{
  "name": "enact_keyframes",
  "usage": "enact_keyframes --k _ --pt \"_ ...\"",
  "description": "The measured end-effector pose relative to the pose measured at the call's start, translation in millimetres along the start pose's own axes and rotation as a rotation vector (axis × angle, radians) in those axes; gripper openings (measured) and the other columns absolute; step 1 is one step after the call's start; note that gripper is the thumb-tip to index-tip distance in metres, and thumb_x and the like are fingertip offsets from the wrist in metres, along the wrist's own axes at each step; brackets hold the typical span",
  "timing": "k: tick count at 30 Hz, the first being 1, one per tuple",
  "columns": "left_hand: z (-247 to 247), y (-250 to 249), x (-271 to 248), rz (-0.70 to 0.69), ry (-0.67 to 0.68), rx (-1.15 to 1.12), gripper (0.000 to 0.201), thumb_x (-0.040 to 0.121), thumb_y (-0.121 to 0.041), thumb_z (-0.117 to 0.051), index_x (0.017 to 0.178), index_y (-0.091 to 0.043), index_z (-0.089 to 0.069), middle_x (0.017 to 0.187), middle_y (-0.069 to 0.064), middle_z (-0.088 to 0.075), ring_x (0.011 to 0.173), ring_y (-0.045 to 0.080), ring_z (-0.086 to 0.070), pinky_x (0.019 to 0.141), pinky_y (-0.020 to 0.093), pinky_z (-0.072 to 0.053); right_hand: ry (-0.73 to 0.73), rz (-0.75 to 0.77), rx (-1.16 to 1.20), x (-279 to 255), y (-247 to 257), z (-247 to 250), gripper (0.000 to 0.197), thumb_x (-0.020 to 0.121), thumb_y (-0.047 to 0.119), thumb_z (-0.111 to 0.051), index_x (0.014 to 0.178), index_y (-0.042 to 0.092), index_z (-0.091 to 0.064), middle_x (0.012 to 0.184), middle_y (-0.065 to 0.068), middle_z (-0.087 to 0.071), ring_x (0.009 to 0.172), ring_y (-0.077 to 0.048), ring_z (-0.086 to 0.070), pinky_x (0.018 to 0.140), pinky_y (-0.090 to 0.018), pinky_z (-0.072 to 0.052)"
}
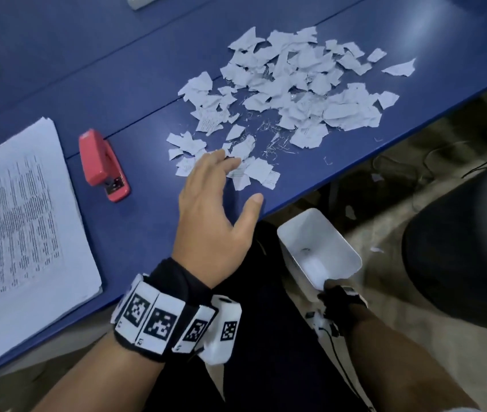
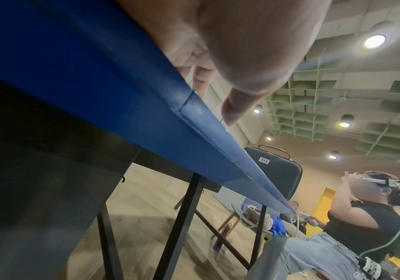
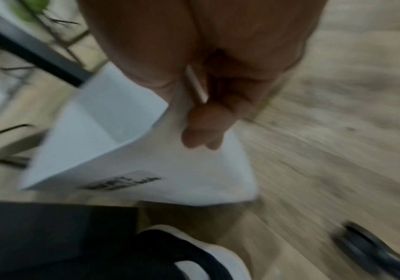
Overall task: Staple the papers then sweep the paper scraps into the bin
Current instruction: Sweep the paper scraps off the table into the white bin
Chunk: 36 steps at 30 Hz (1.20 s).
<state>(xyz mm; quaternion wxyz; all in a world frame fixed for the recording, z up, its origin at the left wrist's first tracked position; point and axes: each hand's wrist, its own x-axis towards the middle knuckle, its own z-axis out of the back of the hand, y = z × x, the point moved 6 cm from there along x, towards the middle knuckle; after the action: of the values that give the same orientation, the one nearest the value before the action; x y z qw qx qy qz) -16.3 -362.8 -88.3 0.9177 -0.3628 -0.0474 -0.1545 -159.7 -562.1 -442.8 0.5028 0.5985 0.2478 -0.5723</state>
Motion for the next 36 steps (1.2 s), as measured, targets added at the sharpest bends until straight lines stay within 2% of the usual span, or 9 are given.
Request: enact_keyframes --k 3,5,7,9,12,21,29,33,36 --pt "-3.1 -0.6 1.1 0.011 0.05 0.033 0.058 0.085 -0.039 -0.062 0.139 -0.023 -0.047 0.154 -0.002 -0.037 0.148 0.015 -0.024 0.119 0.047 -0.025 -0.079 0.084 -0.049 -33.3 38.3 9.2 0.038 0.1 0.002 -0.05 0.069 0.019 -0.037 0.075 -0.002 -0.045 0.068 -0.02 -0.05 0.066 -0.032 -0.058" --pt "-7.5 -2.4 2.0 -0.002 0.089 0.099 0.064 0.086 -0.045 -0.057 0.144 -0.023 -0.04 0.158 0.0 -0.03 0.151 0.016 -0.015 0.122 0.045 -0.016 -0.133 0.16 -0.187 -48.7 57.9 20.2 0.036 0.097 0.007 -0.053 0.067 0.02 -0.039 0.052 -0.001 -0.056 0.068 -0.024 -0.052 0.077 -0.036 -0.06" --pt "-13.6 -6.7 1.3 -0.012 0.14 0.163 0.067 0.087 -0.049 -0.051 0.147 -0.023 -0.036 0.161 0.001 -0.023 0.152 0.016 -0.007 0.123 0.039 -0.004 -0.17 0.22 -0.26 -60.3 72.7 33.9 0.03 0.094 0.016 -0.052 0.064 0.018 -0.044 0.024 0.007 -0.049 0.08 -0.033 -0.057 0.089 -0.04 -0.059" --pt "-19.4 -15.1 -0.5 -0.032 0.193 0.222 0.066 0.089 -0.051 -0.047 0.148 -0.024 -0.032 0.164 0.0 -0.015 0.152 0.016 0.0 0.121 0.035 0.004 -0.167 0.284 -0.323 -84.1 88.6 41.8 0.026 0.084 0.02 -0.045 0.068 0.005 -0.059 0.018 0.006 -0.041 0.072 -0.035 -0.063 0.074 -0.032 -0.056" --pt "-27.9 -29.1 -3.6 -0.081 0.253 0.274 0.063 0.094 -0.049 -0.045 0.15 -0.025 -0.028 0.165 -0.002 -0.008 0.152 0.016 0.006 0.122 0.036 0.004 -0.184 0.435 -0.29 -138.0 106.8 55.9 0.021 0.079 0.002 -0.045 0.079 -0.013 -0.06 0.035 -0.018 -0.049 0.035 -0.028 -0.048 0.041 -0.026 -0.036" --pt "-61.3 -65.5 -15.6 -0.434 0.368 0.295 0.056 0.093 -0.035 -0.041 0.145 -0.015 -0.037 0.162 0.005 -0.022 0.152 0.02 -0.008 0.122 0.042 -0.014 -0.121 0.578 -0.361 -238.9 138.4 84.8 0.018 0.084 -0.006 -0.04 0.081 -0.003 -0.057 0.038 -0.017 -0.046 0.024 -0.018 -0.032 0.037 -0.012 -0.02" --pt "-92.2 -100.9 -29.2 -0.751 0.547 0.194 0.04 0.097 -0.012 -0.041 0.136 -0.012 -0.049 0.158 0.008 -0.032 0.151 0.022 -0.016 0.123 0.042 -0.018 -0.117 0.553 -0.317 -247.7 128.9 81.9 0.02 0.086 -0.002 -0.042 0.08 -0.007 -0.061 0.041 -0.019 -0.051 0.023 -0.019 -0.035 0.034 -0.014 -0.024" --pt "-60.1 -95.6 -5.4 -0.66 0.294 0.151 0.044 0.09 -0.022 -0.044 0.131 -0.012 -0.055 0.15 0.01 -0.045 0.146 0.026 -0.032 0.116 0.048 -0.031 -0.161 0.537 -0.301 -233.7 121.2 76.1 0.031 0.081 0.003 -0.044 0.104 -0.013 -0.056 0.041 -0.017 -0.056 0.023 -0.02 -0.04 0.034 -0.016 -0.028" --pt "-28.0 -65.4 28.8 -0.254 0.229 0.344 0.057 0.092 -0.037 -0.049 0.146 -0.021 -0.036 0.162 0.008 -0.021 0.152 0.027 -0.01 0.121 0.052 -0.015 -0.199 0.544 -0.343 -229.9 120.9 68.0 0.039 0.078 0.008 -0.045 0.11 -0.013 -0.056 0.04 -0.014 -0.058 0.024 -0.021 -0.043 0.033 -0.018 -0.032"
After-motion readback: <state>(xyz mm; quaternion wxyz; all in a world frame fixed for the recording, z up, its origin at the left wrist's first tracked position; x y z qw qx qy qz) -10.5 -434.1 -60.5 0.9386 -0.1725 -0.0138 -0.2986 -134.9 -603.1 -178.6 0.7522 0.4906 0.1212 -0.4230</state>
